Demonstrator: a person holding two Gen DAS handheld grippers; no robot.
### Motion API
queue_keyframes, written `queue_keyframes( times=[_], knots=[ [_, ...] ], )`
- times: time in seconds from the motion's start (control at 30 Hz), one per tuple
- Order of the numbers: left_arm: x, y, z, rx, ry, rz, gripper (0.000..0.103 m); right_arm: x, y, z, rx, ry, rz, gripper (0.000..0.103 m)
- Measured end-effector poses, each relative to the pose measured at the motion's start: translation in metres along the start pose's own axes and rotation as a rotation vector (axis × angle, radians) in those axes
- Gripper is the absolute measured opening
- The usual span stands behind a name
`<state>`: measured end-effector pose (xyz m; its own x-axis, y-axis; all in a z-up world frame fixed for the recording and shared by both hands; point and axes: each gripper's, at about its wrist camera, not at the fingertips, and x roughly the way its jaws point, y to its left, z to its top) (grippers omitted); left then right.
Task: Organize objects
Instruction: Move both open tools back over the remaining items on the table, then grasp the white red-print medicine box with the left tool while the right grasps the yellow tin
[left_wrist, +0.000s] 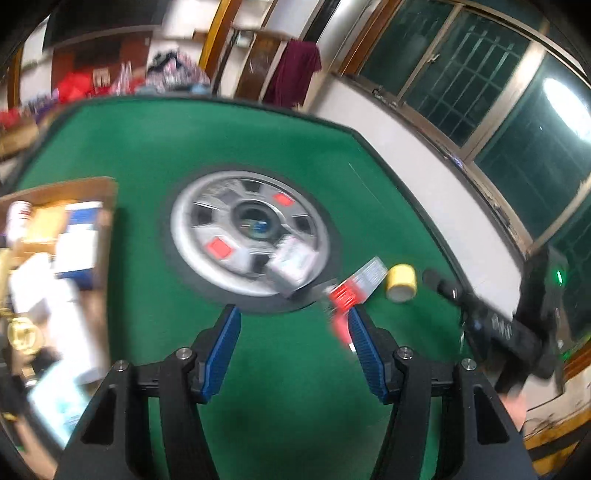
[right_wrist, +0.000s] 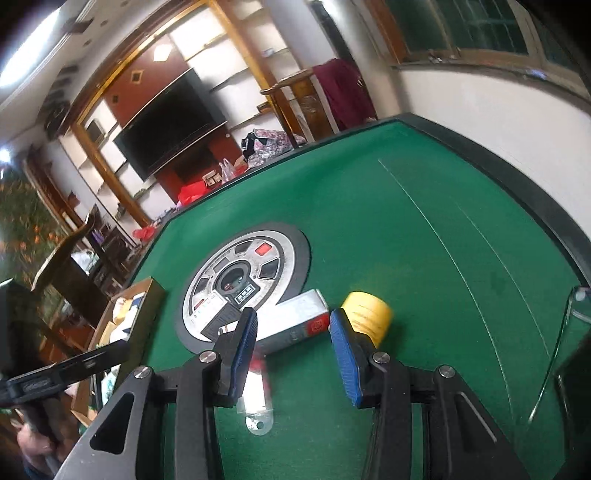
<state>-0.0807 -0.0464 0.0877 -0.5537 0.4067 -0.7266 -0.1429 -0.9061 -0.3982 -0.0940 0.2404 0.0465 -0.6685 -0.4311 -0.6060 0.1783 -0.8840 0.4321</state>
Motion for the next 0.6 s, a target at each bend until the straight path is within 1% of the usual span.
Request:
queue_keyframes(
  times=[0.07, 0.13, 0.2, 0.23, 0.3, 0.37, 0.43, 0.53, 0.57, 0.6],
  knots=[
    [0.020, -0.012, 0.011, 0.026, 0.008, 0.028, 0.060, -0.003, -0.005, 0.001, 0.028, 0.005, 0.026, 0.045],
    [0.043, -0.028, 0.019, 0.141, 0.065, 0.122, 0.061, -0.006, -0.006, 0.001, 0.036, 0.004, 0.039, 0.045],
    [0.054, -0.038, 0.020, 0.232, 0.082, 0.165, 0.061, -0.010, -0.005, 0.001, 0.037, 0.001, 0.054, 0.046],
    [0.057, -0.038, 0.021, 0.261, 0.092, 0.164, 0.061, -0.010, -0.004, 0.000, 0.038, 0.001, 0.059, 0.046],
    [0.065, -0.038, 0.023, 0.286, 0.111, 0.174, 0.064, -0.012, -0.002, 0.000, 0.040, 0.006, 0.076, 0.047],
    [0.074, -0.034, 0.025, 0.301, 0.119, 0.201, 0.064, -0.012, -0.001, 0.000, 0.046, 0.012, 0.097, 0.047],
    [0.084, -0.029, 0.026, 0.313, 0.128, 0.218, 0.064, -0.013, -0.002, 0.001, 0.050, 0.008, 0.097, 0.047],
    [0.097, -0.023, 0.028, 0.297, 0.121, 0.182, 0.064, -0.016, -0.011, 0.004, 0.078, -0.006, 0.073, 0.049],
    [0.101, -0.023, 0.027, 0.295, 0.107, 0.179, 0.056, -0.016, -0.016, 0.005, 0.098, -0.012, 0.060, 0.051],
    [0.104, -0.023, 0.026, 0.294, 0.092, 0.193, 0.032, -0.016, -0.022, 0.006, 0.119, -0.017, 0.043, 0.051]
  ],
)
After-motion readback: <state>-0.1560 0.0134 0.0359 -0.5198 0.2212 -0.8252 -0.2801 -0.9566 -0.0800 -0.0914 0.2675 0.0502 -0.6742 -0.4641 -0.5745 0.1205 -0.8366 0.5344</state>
